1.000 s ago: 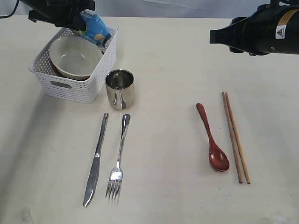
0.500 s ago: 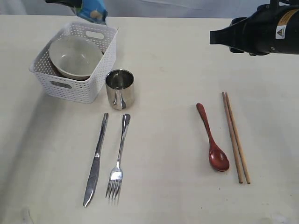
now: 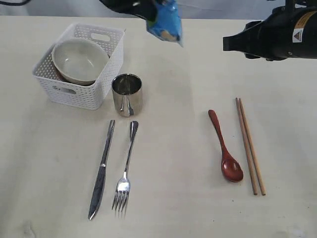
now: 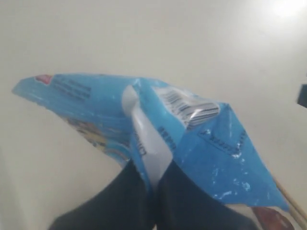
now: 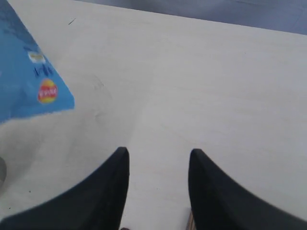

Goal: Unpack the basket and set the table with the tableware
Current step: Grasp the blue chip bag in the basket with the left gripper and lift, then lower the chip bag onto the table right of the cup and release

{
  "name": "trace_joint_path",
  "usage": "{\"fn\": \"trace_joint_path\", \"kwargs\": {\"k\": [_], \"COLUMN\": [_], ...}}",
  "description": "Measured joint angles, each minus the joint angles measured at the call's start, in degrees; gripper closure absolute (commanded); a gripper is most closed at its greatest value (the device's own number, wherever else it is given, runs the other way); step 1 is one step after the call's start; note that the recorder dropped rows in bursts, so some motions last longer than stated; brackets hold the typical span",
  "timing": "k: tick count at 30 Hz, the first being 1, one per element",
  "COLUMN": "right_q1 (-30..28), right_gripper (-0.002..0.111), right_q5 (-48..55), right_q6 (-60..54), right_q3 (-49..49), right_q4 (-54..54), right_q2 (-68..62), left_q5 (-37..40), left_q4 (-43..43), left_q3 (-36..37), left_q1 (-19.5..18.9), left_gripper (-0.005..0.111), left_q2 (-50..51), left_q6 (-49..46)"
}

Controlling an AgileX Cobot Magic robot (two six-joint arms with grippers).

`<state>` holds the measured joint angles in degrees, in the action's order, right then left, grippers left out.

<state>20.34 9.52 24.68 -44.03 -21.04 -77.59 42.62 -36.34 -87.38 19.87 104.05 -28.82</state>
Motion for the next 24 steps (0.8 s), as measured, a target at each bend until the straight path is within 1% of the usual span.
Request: {"fn": "trace_joint_path", "kwargs": {"k": [1, 2, 4, 6, 8, 10, 11, 12, 13, 16, 17, 18, 20, 24], "right_q1": [0.0, 0.0, 0.0, 0.0, 0.0, 0.0, 0.0, 0.0, 0.0, 0.0, 0.0, 0.0, 0.0, 0.0], "right_gripper": [0.069, 0.069, 0.069, 0.069, 0.069, 0.069, 0.069, 0.069, 0.069, 0.069, 0.069, 0.069, 0.069, 0.069], "right_q5": [0.1, 0.3, 0.5, 0.6, 0.6, 0.6, 0.6, 0.6, 0.6, 0.6, 0.6, 0.6, 0.6, 0.6], "right_q6": [-0.1, -0.2, -0.2, -0.2, -0.2, -0.2, -0.2, -0.2, -0.2, -0.2, -0.2, -0.2, -0.2, -0.2], "right_q3": [0.0, 0.0, 0.0, 0.0, 0.0, 0.0, 0.0, 0.0, 0.0, 0.0, 0.0, 0.0, 0.0, 0.0], "right_q4": [-0.3, -0.6, -0.7, -0.7, -0.7, -0.7, -0.7, -0.7, -0.7, -0.7, -0.7, -0.7, -0.7, -0.7], "right_q2": [0.0, 0.0, 0.0, 0.0, 0.0, 0.0, 0.0, 0.0, 0.0, 0.0, 0.0, 0.0, 0.0, 0.0], "left_q5": [0.0, 0.0, -0.1, 0.0, 0.0, 0.0, 0.1, 0.0, -0.3, -1.3, -1.4, -1.4, -1.6, -1.6], "left_q4": [0.0, 0.4, 1.3, 1.5, 1.9, 4.2, 4.9, 5.4, 5.5, 5.7, 5.8, 5.9, 6.4, 9.4], "left_q3": [0.4, 1.3, 3.4, 5.5, 7.1, 7.9, 7.9, 7.9, 7.9, 7.9, 7.9, 7.9, 7.9, 7.9], "left_q1": [1.6, 4.1, 7.1, 8.4, 8.5, 8.5, 8.5, 8.5, 8.5, 8.5, 8.5, 8.5, 8.5, 8.5], "left_gripper": [0.106, 0.106, 0.106, 0.106, 0.106, 0.105, 0.101, 0.095, 0.087, 0.057, 0.052, 0.048, 0.045, 0.045], "left_q2": [0.1, 0.7, 2.3, 3.9, 5.0, 5.2, 5.2, 5.2, 5.2, 5.2, 5.2, 5.2, 5.2, 5.2], "left_q6": [-0.5, -0.8, -1.1, -1.7, -2.0, -2.0, -2.0, -2.0, -2.0, -1.9, -1.9, -1.9, -1.8, 0.0]}}
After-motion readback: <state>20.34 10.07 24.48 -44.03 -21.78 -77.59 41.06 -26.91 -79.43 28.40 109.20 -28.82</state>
